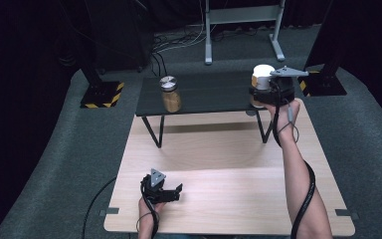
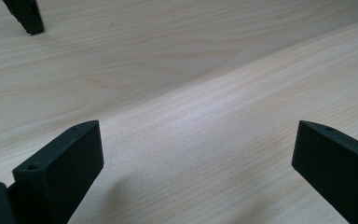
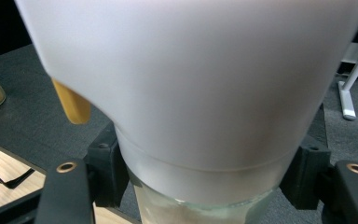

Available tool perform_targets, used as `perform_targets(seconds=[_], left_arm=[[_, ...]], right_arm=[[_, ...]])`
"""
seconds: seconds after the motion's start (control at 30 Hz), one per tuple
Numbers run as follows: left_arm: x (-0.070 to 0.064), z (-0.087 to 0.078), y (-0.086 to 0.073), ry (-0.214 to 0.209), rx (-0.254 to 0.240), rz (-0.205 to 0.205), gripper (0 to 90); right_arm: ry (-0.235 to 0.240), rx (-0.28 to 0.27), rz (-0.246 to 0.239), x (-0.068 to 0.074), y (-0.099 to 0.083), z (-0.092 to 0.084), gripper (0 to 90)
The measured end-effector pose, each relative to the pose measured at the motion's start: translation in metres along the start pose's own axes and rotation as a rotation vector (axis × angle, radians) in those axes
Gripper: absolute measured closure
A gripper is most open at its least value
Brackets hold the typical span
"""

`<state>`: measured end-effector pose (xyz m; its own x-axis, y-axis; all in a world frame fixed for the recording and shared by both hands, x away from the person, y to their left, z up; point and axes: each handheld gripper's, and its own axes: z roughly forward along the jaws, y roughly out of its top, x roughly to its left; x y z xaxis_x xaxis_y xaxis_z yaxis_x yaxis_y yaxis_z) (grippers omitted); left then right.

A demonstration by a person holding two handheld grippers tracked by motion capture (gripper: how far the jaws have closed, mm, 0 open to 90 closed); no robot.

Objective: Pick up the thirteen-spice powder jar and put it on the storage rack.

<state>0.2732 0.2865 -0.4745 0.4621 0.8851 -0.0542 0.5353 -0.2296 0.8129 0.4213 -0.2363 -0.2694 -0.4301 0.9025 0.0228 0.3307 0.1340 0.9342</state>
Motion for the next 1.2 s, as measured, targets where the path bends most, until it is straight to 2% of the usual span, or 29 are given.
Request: perform_targets(seconds=[0.53,0.83,1.2], left_arm=[[0.000,0.000,0.001,-0.001,0.005,0.001,1.7],[-0.001,0.000,0.001,0.004,0.006,0.005,1.7],[-0.001,0.000,0.001,0.005,0.007,0.006,1.7]], right_arm=[[0.001,0.005,0.005,0.000,0.000,0.015,30.0],[-0.003,-0.036,-0.005,0.000,-0.013,0.014,30.2],[-0.010,-0.037,0.000,0.002,-0.013,0.014,29.9]])
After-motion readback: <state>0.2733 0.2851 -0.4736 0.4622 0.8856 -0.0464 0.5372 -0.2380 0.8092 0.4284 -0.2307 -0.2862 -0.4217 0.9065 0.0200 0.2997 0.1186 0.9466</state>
